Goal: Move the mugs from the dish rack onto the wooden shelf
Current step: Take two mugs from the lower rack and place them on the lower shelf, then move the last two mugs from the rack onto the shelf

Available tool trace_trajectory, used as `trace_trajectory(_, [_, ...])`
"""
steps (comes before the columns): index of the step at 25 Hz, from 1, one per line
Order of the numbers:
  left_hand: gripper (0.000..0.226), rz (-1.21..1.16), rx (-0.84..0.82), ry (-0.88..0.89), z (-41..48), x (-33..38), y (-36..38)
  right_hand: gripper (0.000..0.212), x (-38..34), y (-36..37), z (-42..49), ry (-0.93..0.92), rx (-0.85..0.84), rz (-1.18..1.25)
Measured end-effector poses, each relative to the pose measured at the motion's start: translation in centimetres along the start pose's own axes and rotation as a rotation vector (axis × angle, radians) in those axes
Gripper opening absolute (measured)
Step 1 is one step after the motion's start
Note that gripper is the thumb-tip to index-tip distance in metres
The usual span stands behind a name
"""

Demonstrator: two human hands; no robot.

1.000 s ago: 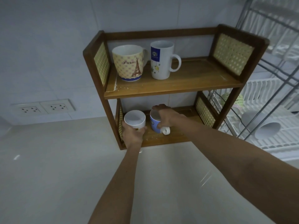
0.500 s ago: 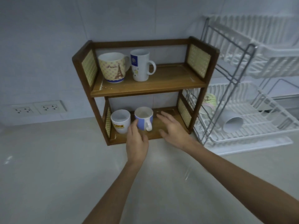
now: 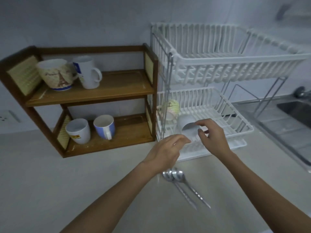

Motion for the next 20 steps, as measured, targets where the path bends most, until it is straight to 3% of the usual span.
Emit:
trace_trajectory(3, [0.066, 0.157, -0.035, -0.179, 4.8, -0.1, 3.0, 0.027, 6.4, -0.8, 1.4, 0.085, -0.138, 0.012])
trace_trajectory(7, [0.065, 0.572, -0.190, -0.395, 10.4, -2.7, 6.0, 0.026, 12.7, 0.3, 4.3, 0.137, -0.375, 0.075])
trace_trajectory(9, [0.065, 0.773, -0.301, -0.317, 12.1, -2.9, 7.4, 0.024, 14.7, 1.3, 5.9, 0.162, -0.453, 0.112])
trace_trajectory(14, [0.091, 1.060, -0.475, 0.056, 14.7, -3.4, 10.3, 0.017, 18.8, 4.2, 9.1, 0.333, -0.550, 0.318])
trace_trajectory(17, [0.094, 1.046, -0.612, 0.232, 15.5, -3.9, 11.5, 0.012, 21.0, 6.0, 9.5, 0.499, -0.561, 0.476])
trace_trajectory(20, [0.089, 0.959, -0.640, 0.336, 16.0, -4.4, 11.5, 0.012, 22.7, 7.1, 9.1, 0.587, -0.568, 0.576])
Point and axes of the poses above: each hand's wrist, its own z-axis towards the middle knuckle, its own y-axis out of the palm, x = y × z, the point moved 6 cm from there along z, towards the middle knuckle, and after that the axes turned 15 degrees about -y, right-handed, at the moved point
